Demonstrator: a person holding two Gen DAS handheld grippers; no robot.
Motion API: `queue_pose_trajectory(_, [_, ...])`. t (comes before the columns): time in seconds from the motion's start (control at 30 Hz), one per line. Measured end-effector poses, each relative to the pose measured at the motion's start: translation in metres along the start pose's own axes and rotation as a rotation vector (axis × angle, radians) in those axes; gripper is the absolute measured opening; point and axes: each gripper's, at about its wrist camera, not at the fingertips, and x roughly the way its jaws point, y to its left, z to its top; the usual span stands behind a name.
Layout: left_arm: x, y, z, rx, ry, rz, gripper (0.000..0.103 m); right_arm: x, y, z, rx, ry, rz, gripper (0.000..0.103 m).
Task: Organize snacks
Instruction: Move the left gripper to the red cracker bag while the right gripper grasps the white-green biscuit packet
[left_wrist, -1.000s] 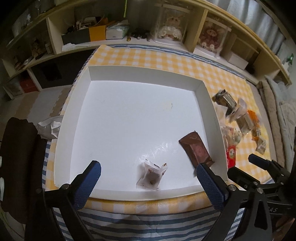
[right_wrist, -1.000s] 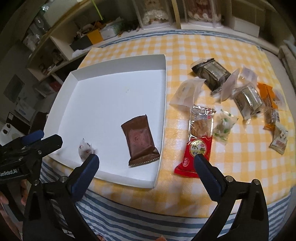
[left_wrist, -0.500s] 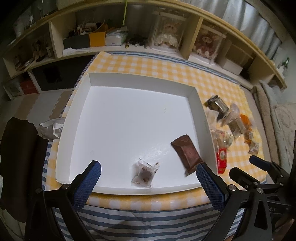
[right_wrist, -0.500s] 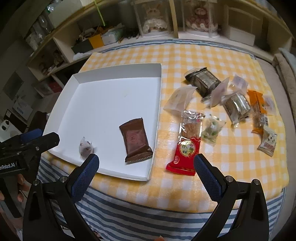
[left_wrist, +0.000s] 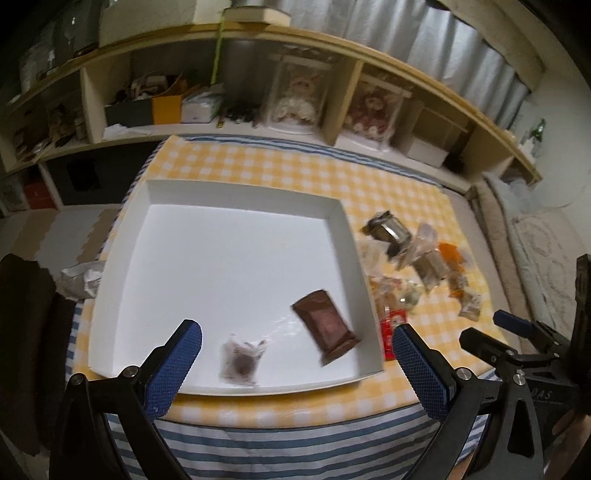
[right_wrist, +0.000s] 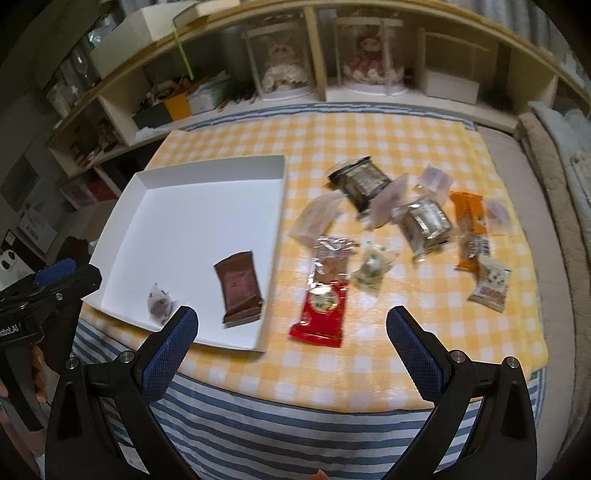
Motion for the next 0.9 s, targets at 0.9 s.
queue_pose_trajectory(0.9, [0.078,-0.124,-0.002,0.132,-0.019,-0.078,0.103,-0.032,-0.176,-0.006,0.221,-0.087,-0.179,0.103])
